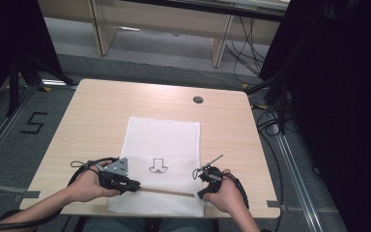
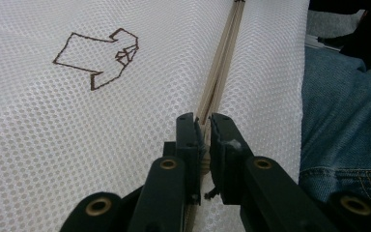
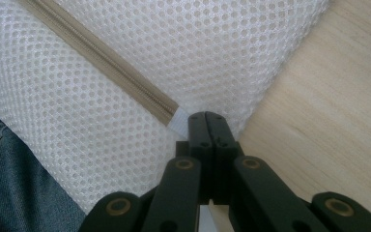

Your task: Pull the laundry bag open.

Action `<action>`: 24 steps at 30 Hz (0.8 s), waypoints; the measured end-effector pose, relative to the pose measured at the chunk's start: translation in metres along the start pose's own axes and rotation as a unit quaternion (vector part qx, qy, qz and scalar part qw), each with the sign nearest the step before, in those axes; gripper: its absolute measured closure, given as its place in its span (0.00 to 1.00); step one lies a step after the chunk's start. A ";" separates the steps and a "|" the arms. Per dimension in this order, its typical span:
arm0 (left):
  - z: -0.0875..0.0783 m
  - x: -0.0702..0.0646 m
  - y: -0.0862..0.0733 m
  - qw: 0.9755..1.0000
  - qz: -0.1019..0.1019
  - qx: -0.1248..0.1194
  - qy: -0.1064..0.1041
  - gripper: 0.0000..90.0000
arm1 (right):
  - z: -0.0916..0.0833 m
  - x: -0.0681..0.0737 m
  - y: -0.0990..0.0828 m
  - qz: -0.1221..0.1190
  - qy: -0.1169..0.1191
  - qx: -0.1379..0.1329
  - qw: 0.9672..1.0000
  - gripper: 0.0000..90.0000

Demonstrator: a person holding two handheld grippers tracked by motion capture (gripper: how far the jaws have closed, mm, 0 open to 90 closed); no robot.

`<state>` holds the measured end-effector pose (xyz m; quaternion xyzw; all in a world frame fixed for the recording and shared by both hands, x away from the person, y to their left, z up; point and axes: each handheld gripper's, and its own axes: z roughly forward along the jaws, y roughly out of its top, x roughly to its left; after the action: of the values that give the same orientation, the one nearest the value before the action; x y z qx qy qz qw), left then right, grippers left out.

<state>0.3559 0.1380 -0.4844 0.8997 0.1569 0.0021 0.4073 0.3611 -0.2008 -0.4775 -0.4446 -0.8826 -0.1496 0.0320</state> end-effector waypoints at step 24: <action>-0.007 0.004 -0.005 1.000 0.007 0.007 0.011 0.92 | 0.000 0.000 0.000 0.003 -0.001 0.001 1.000 1.00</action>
<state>0.3569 0.1477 -0.4837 0.9035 0.1547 0.0142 0.3994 0.3611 -0.2003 -0.4774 -0.4469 -0.8816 -0.1484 0.0322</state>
